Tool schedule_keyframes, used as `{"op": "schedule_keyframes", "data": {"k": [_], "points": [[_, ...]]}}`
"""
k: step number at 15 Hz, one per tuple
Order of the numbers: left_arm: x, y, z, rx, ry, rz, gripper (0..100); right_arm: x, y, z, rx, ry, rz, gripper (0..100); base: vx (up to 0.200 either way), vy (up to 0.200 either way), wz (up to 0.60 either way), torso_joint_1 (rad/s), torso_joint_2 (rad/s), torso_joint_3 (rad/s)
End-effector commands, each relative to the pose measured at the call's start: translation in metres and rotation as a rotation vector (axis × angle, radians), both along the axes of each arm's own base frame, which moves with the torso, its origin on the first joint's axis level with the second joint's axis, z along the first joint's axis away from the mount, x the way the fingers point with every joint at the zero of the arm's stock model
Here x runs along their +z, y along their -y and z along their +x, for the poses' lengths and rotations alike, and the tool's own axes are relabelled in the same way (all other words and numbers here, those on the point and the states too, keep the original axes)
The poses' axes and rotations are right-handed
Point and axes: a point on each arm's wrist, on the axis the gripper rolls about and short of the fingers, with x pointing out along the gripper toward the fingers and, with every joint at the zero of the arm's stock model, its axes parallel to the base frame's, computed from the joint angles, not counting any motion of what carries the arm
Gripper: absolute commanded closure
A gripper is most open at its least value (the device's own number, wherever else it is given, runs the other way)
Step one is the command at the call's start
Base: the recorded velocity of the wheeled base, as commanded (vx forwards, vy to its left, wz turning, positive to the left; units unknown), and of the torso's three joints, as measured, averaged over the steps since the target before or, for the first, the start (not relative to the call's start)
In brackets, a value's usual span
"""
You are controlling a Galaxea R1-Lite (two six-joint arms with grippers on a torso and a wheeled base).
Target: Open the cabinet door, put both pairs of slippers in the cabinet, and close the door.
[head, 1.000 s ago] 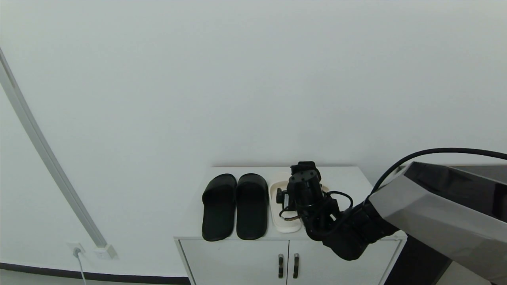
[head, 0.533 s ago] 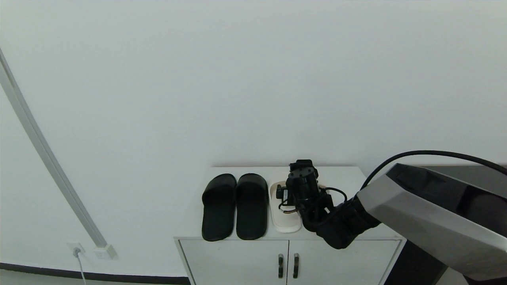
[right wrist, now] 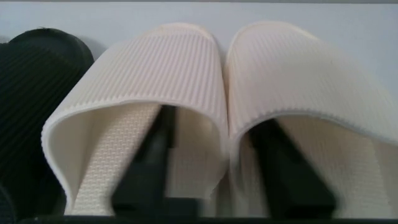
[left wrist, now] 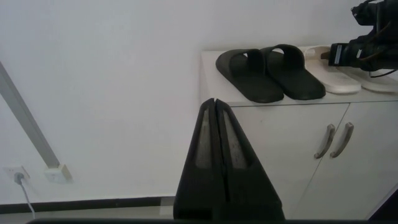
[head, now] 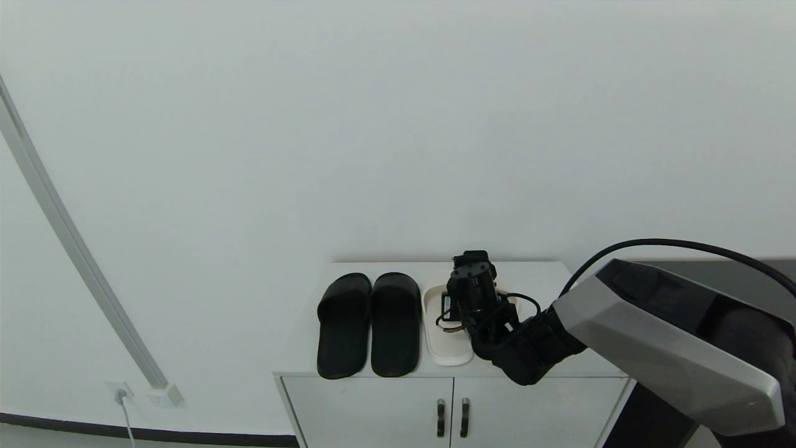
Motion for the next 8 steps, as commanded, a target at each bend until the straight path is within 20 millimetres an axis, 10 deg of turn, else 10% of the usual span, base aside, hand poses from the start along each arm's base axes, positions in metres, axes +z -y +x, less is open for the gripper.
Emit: {"op": "schedule_keyframes", "data": {"k": [1,8], "points": [[0.000,0.000,0.000,0.000,-0.002,0.000,100,0.001,0.000,0.000,-0.001,0.001,0.001,100,0.000,0.000,0.00,0.000,0.00,0.000],[0.000,0.000,0.000,0.000,-0.001,0.000,100,0.015,0.007,-0.009,-0.006,0.014,-0.012,100,0.000,0.000,0.00,0.000,0.00,0.000]]}}
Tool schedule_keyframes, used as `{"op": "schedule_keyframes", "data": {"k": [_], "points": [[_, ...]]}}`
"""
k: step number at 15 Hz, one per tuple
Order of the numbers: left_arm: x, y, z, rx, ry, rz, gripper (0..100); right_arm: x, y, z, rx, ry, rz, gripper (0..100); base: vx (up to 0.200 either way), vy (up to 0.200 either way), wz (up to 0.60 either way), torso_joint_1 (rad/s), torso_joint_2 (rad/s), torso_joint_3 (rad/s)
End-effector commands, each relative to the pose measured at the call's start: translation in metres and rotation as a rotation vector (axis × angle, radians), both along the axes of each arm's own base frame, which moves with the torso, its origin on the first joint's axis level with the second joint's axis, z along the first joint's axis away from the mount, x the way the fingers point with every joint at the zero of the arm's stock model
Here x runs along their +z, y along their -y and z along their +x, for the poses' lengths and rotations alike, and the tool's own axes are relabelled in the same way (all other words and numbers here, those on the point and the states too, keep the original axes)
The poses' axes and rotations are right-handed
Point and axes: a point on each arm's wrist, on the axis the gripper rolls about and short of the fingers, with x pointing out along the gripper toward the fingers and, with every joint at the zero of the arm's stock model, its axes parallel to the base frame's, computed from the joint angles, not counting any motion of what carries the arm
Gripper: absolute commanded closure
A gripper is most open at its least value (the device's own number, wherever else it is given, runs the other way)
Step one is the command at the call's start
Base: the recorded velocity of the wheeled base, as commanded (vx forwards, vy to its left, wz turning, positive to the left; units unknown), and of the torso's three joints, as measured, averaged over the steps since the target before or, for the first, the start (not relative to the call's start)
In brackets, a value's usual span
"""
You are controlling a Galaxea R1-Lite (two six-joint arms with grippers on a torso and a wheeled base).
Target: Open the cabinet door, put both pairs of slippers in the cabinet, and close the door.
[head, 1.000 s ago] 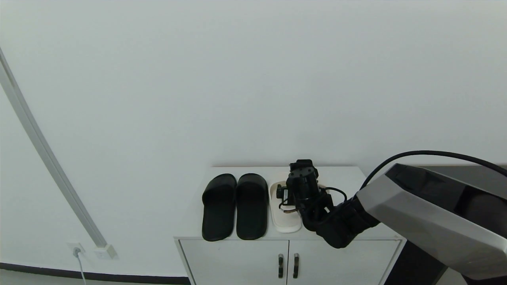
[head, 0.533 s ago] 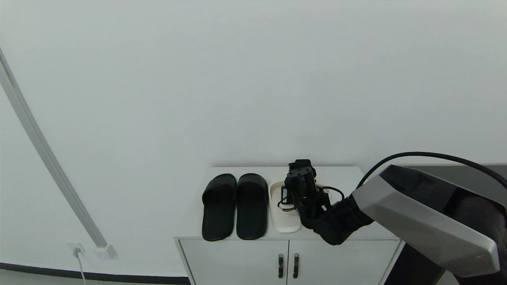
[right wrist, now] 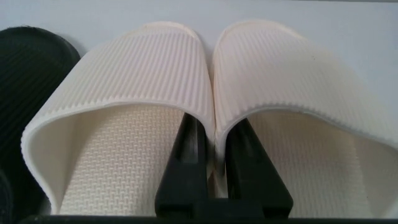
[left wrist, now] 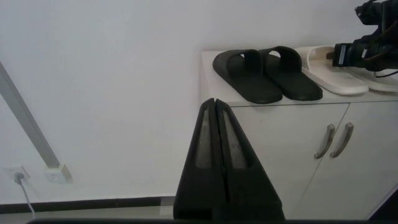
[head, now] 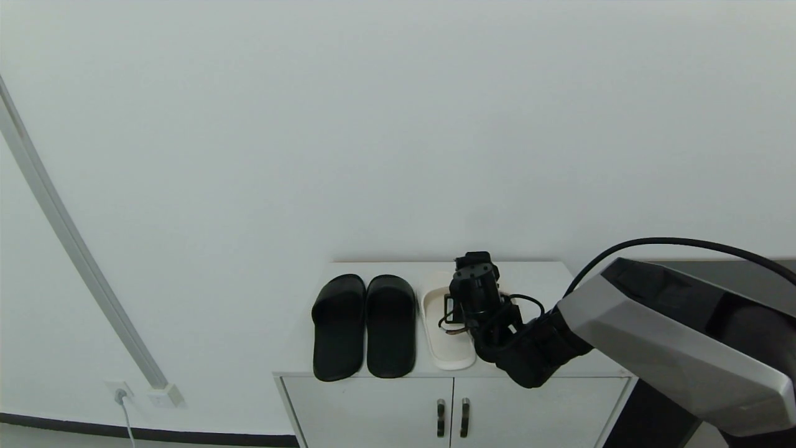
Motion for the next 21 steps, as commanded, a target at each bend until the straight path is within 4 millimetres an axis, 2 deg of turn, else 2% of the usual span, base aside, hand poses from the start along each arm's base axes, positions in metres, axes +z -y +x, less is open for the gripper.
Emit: {"op": "schedule_keyframes", "data": {"k": [1,3,8,14,16,18,21], "points": [[0.000,0.000,0.000,0.000,-0.001,-0.001,100,0.024,0.007,-0.011,0.004,0.033,0.019,100,0.000,0.000,0.00,0.000,0.00,0.000],[0.000,0.000,0.000,0.002,-0.002,-0.001,100,0.039,0.018,-0.029,0.020,0.056,0.005,100,0.000,0.000,0.00,0.000,0.00,0.000],[0.000,0.000,0.000,0.002,-0.001,0.000,100,0.061,0.048,-0.095,0.149,0.108,-0.013,100,0.000,0.000,0.00,0.000,0.00,0.000],[0.000,0.000,0.000,0.002,-0.001,-0.001,100,0.086,0.090,-0.188,0.576,0.071,0.065,100,0.000,0.000,0.00,0.000,0.00,0.000],[0.000,0.000,0.000,0.002,-0.001,-0.001,100,0.088,0.098,-0.204,0.633,0.062,0.073,100,0.000,0.000,0.00,0.000,0.00,0.000],[0.000,0.000,0.000,0.002,-0.001,-0.003,100,0.085,0.096,-0.215,0.680,0.021,0.041,100,0.000,0.000,0.00,0.000,0.00,0.000],[0.000,0.000,0.000,0.003,-0.001,-0.007,100,0.079,0.093,-0.217,0.689,-0.008,0.018,100,0.000,0.000,0.00,0.000,0.00,0.000]]}}
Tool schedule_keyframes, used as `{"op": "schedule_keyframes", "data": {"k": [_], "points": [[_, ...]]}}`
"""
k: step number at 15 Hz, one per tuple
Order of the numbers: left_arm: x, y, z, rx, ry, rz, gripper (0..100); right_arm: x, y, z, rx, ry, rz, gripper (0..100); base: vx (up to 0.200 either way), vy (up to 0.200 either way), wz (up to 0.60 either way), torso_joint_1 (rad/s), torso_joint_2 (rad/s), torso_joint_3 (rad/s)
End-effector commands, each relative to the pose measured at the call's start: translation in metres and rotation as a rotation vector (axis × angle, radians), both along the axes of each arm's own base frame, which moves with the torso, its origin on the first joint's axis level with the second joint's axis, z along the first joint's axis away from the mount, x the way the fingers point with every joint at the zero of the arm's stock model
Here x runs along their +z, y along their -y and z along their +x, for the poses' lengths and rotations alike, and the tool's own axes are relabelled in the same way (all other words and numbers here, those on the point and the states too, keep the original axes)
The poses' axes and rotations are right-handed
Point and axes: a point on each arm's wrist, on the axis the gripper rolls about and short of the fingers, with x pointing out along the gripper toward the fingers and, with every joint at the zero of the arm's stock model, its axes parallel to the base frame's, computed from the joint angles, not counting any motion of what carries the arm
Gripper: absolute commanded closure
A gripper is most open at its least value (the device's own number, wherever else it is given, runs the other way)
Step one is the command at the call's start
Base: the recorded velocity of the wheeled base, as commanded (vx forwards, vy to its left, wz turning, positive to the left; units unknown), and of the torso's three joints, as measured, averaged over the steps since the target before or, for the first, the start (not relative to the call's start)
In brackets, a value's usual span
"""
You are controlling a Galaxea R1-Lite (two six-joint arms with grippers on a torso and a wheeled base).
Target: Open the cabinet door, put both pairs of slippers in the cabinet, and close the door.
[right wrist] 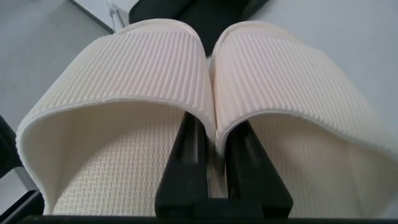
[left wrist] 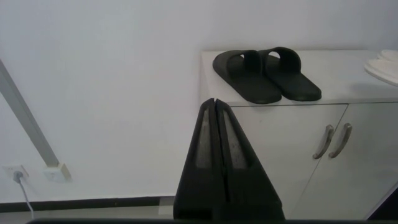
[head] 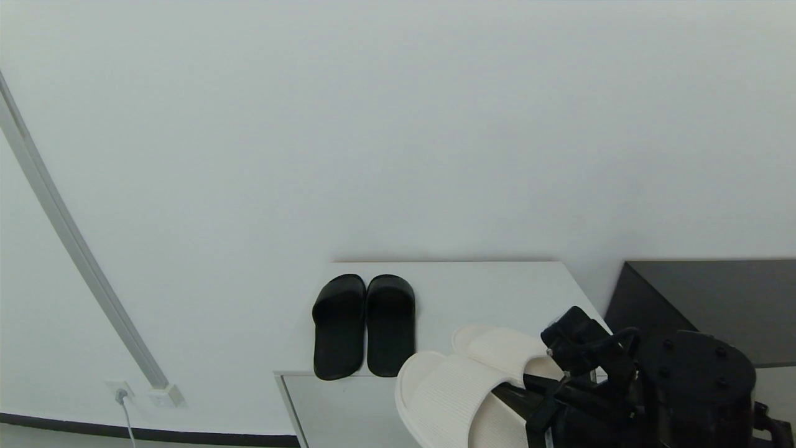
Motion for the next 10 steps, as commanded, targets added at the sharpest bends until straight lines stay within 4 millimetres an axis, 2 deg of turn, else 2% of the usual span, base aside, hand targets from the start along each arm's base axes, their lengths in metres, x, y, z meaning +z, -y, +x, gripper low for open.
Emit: {"op": "schedule_keyframes", "data": {"k": [1,3,9,10], "points": [[0.0001,0.0000,0.0001,0.001,-0.001,-0.001,100,0.0013,0.0002,-0.0018,0.005,0.003,0.004,100,0.000,0.000,0.00,0.000,0.00,0.000],[0.0001,0.0000,0.0001,0.001,-0.001,-0.001,100,0.0009,-0.0003,-0.0014,0.005,0.002,0.003,100,0.000,0.000,0.00,0.000,0.00,0.000],[0.0001,0.0000,0.0001,0.001,-0.001,0.002,100,-0.0034,0.0009,-0.0024,0.007,-0.011,-0.007,100,-0.200,0.000,0.00,0.001,0.00,0.006],[0.0001,0.0000,0.0001,-0.001,-0.001,0.003,100,-0.0037,0.0029,-0.0035,0.007,-0.012,-0.006,100,0.000,0.000,0.00,0.000,0.00,0.000]]}}
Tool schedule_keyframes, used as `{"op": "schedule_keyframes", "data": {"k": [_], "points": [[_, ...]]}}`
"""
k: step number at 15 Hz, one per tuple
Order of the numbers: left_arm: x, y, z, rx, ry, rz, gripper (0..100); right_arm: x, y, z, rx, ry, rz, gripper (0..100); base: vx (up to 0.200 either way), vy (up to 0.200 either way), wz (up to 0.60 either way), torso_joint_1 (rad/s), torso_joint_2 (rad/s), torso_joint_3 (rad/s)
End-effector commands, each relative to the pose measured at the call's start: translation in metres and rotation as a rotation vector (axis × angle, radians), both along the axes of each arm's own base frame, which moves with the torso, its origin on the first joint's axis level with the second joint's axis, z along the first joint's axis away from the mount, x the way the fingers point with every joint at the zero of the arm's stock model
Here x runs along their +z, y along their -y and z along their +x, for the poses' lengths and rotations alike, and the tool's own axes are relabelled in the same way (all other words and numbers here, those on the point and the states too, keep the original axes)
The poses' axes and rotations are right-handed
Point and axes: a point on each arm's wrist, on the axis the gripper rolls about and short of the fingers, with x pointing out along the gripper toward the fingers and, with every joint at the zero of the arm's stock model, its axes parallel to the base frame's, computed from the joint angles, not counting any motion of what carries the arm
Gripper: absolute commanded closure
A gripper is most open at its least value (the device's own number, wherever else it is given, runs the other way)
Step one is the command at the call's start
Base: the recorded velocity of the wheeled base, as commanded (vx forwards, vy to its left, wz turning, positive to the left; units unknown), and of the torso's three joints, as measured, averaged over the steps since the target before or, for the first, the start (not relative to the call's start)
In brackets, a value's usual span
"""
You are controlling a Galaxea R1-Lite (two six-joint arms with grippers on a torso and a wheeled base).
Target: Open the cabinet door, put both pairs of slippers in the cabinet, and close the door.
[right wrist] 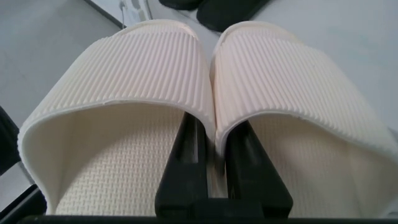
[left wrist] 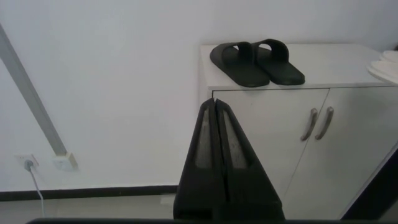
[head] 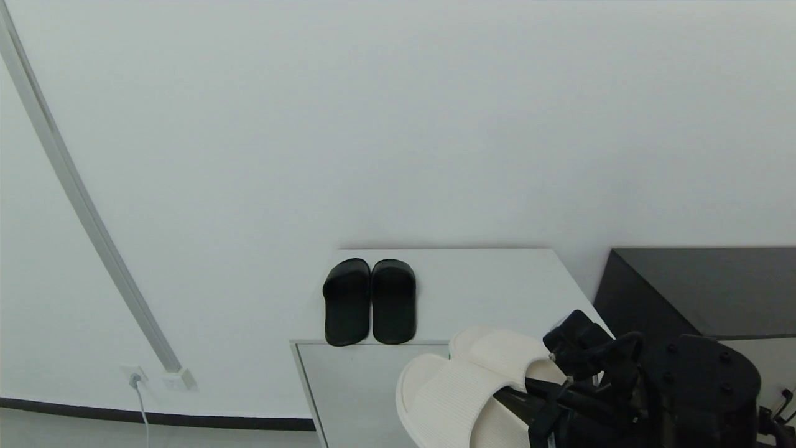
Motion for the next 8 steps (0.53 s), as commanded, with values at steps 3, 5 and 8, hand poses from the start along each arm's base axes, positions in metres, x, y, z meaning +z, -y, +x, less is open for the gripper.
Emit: {"op": "schedule_keyframes", "data": {"k": [3,5,8], "points": [[-0.0004,0.0000,0.0002,0.001,-0.003,-0.005,100,-0.0014,0.0035,0.0026,-0.018,0.001,-0.002,100,0.000,0.000,0.00,0.000,0.00,0.000],[0.0000,0.0000,0.0001,0.001,-0.001,-0.007,100,-0.0030,0.0022,0.0036,-0.017,-0.003,-0.007,100,0.000,0.000,0.00,0.000,0.00,0.000],[-0.0004,0.0000,0.0002,0.001,-0.003,-0.004,100,-0.0021,0.0020,0.0036,-0.015,-0.001,-0.003,100,0.000,0.000,0.00,0.000,0.00,0.000]]}}
